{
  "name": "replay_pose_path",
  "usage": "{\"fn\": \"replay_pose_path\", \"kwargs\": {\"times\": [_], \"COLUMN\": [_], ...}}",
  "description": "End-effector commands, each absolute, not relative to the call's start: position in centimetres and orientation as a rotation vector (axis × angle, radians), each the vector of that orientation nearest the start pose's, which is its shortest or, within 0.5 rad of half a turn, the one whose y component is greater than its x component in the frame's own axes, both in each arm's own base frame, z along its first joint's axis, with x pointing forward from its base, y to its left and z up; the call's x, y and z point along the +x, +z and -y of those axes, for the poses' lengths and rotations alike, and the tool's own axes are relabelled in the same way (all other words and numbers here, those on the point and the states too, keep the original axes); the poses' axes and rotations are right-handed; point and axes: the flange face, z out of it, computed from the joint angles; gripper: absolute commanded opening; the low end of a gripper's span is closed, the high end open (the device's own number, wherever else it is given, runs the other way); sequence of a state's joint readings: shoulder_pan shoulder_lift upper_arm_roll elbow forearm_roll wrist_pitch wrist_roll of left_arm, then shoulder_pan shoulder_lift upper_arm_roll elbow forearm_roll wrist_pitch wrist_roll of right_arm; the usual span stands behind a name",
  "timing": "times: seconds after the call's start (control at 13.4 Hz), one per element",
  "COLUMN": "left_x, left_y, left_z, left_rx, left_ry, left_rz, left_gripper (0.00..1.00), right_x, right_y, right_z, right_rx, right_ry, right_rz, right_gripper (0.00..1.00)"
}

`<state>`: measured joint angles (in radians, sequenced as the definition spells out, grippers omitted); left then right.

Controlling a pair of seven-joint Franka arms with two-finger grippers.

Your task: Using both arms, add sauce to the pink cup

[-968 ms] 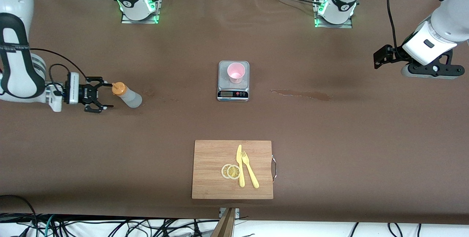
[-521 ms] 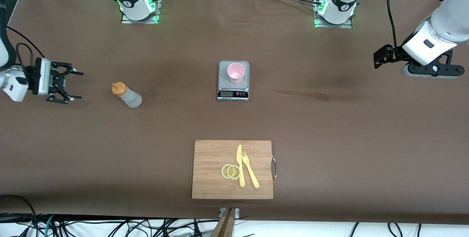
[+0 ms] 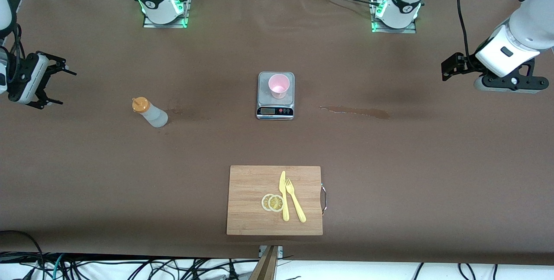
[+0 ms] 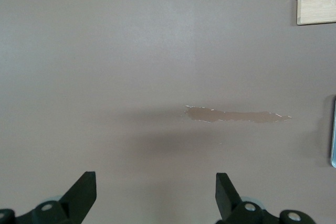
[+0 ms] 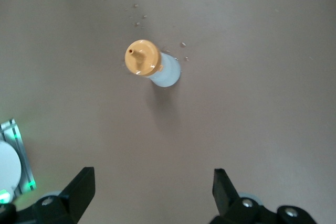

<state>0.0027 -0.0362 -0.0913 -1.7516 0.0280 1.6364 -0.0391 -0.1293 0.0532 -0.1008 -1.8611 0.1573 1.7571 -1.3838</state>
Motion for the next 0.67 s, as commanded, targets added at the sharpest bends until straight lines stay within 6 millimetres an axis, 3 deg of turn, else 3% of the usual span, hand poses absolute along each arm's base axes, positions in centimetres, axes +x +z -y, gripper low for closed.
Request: {"fn": "replay_pose_path", "kwargs": {"times": [0.0,0.37,0.6], "left_x": [53.5,53.1,53.0], "left_y": [57.3,58.1,58.2], "left_z": [4.2,3.9,3.6], "left_rx": [-3.100,-3.100,-3.109], "left_ry": [0.121,0.107,0.108], "left_rz": [-0.080,-0.081,-0.078], "left_gripper": [1.00,1.00,1.00], "right_x": [54.5,55.4,54.1], "right_y": [49.8,53.8,56.5], "right_z": [9.3,4.7,2.3], "right_rx": [-2.654,-2.909,-3.003], "right_ry": [0.012,-0.007,-0.025], "right_rz": [1.355,0.936,0.669], "right_gripper": [1.00,1.00,1.00]}}
